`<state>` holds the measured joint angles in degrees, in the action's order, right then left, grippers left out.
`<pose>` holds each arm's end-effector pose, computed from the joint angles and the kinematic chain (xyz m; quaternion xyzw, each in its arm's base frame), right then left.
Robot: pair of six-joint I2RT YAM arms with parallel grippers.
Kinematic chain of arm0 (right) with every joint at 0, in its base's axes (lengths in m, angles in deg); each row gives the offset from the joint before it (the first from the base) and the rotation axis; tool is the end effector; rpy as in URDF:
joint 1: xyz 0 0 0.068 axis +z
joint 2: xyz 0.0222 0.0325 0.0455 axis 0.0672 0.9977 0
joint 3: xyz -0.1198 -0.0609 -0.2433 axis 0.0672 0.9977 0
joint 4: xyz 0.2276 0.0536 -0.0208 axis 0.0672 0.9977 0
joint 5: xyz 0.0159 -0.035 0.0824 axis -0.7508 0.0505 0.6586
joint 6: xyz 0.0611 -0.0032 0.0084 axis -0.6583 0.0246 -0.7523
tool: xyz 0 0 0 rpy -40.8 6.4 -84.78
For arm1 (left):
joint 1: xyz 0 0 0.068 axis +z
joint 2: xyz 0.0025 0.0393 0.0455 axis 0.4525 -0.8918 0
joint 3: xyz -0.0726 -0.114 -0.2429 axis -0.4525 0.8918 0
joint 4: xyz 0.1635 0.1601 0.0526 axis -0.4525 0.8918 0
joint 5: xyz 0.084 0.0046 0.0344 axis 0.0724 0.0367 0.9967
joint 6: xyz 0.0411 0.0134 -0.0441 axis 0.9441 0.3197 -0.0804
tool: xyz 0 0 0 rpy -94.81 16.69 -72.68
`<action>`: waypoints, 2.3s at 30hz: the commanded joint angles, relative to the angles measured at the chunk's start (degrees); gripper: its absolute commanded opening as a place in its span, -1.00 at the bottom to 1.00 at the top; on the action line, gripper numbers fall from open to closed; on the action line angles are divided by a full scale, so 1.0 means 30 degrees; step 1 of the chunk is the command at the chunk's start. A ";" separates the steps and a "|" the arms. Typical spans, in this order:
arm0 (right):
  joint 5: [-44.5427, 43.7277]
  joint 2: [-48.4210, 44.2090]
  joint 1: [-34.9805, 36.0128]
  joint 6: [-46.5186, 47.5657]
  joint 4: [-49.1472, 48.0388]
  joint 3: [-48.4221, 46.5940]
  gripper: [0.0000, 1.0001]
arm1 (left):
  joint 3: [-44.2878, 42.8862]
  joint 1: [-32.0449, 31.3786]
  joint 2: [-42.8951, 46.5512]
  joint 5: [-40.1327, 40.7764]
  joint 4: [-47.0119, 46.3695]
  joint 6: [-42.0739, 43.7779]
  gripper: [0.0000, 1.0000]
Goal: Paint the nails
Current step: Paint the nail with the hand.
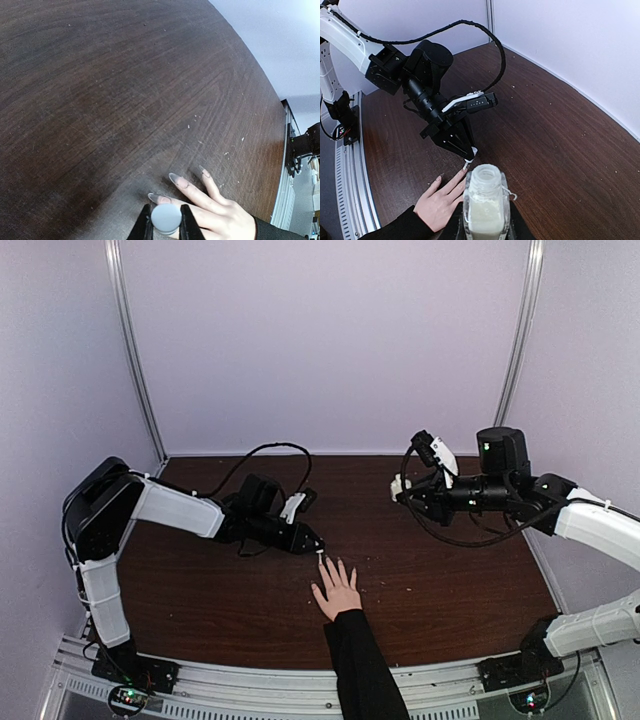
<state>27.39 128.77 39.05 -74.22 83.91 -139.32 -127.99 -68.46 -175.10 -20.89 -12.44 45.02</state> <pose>0.1757 0.1512 0.3286 -0.4037 0.7208 0.3376 0.4511 0.2775 -0.2763 0.1687 0.2131 0.8553 -0.4218 0.2125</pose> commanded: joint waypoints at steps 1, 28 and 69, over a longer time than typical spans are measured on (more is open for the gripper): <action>-0.0099 0.0116 -0.0180 0.0085 -0.0655 0.0150 -1.00 | -0.0581 0.0187 -0.0281 -0.0273 -0.0460 0.0285 -1.00; -0.0059 0.0095 -0.0308 0.0009 -0.0734 0.0238 -1.00 | -0.0669 0.0465 -0.0733 -0.0092 -0.0354 0.0197 -1.00; 0.0074 0.0000 -0.0354 -0.0003 -0.0751 0.0297 -1.00 | -0.0233 0.0699 0.0224 -0.0488 -0.1431 -0.0124 -1.00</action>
<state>27.39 129.16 38.44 -74.24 83.47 -138.73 -129.37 -66.80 -176.54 -21.26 -13.36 44.93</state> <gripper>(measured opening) 0.212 0.147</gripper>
